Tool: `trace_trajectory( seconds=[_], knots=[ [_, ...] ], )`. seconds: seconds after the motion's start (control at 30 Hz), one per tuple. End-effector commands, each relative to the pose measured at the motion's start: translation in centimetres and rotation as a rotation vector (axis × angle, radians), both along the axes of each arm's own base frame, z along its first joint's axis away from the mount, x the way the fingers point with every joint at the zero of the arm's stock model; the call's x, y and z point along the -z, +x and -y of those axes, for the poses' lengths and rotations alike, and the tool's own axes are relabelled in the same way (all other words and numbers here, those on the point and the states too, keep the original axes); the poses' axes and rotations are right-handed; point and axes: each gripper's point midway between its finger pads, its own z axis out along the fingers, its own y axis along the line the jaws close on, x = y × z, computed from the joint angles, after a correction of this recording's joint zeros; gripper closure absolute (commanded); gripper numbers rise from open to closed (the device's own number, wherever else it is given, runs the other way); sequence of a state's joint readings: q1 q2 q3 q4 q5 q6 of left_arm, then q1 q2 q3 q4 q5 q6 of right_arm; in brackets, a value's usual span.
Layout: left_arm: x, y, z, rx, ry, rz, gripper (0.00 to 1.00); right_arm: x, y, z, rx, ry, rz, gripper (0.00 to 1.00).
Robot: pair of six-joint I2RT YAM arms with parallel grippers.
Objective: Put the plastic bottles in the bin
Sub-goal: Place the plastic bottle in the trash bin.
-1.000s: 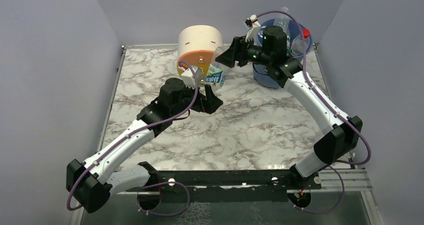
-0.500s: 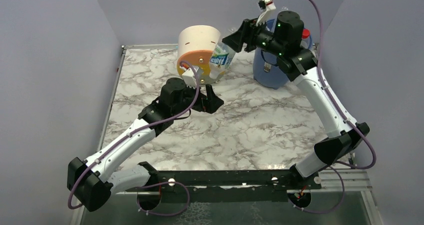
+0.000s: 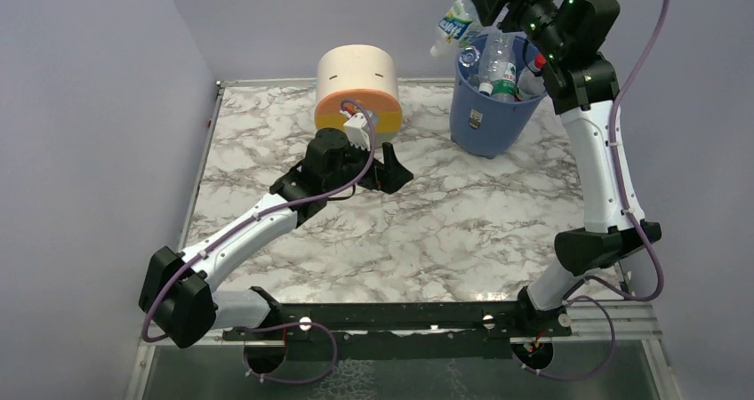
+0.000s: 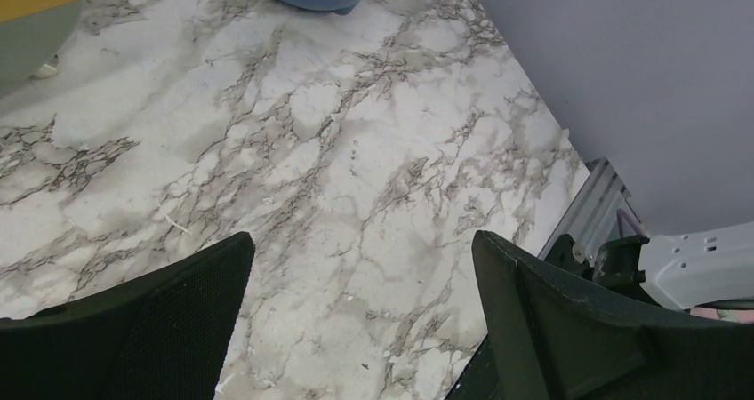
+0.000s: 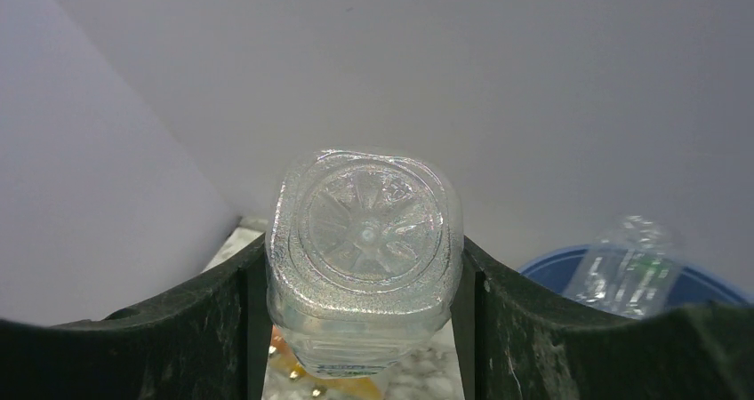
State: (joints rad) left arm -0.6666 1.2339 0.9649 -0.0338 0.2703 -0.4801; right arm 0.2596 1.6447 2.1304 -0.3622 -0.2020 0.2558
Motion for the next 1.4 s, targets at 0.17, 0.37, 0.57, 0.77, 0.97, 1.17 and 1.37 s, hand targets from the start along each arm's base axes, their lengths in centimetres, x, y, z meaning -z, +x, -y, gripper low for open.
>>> trace_trajectory(
  seconds=[0.17, 0.37, 0.57, 0.77, 0.97, 1.17, 1.37],
  knots=[
    [-1.6, 0.5, 2.6, 0.095, -0.089, 0.019, 0.01, -2.3, 4.8, 8.8, 0.258, 0.122, 0.075, 0.53],
    [-1.0, 0.6, 2.8, 0.101, -0.082, 0.012, 0.01, -2.4, 6.3, 12.9, 0.381, 0.229, 0.109, 0.54],
    [-0.4, 0.4, 3.0, 0.109, -0.096, 0.001, 0.01, -3.2, 6.0, 16.5, 0.558, 0.258, 0.17, 0.54],
    [-0.1, 0.3, 3.2, 0.119, -0.093, -0.006, 0.01, -1.9, 5.3, 19.4, 0.722, 0.275, 0.159, 0.56],
    [0.3, 0.2, 3.1, 0.129, -0.079, -0.01, 0.01, -2.6, 4.1, 21.9, 0.861, 0.217, 0.199, 0.56],
    [0.5, 0.1, 3.4, 0.145, -0.075, -0.013, 0.01, -3.6, 2.8, 22.7, 0.908, 0.186, 0.251, 0.56],
    [0.6, 0.1, 3.4, 0.151, -0.073, -0.009, 0.01, -1.8, 4.0, 23.9, 0.988, 0.125, 0.171, 0.56]
  ],
)
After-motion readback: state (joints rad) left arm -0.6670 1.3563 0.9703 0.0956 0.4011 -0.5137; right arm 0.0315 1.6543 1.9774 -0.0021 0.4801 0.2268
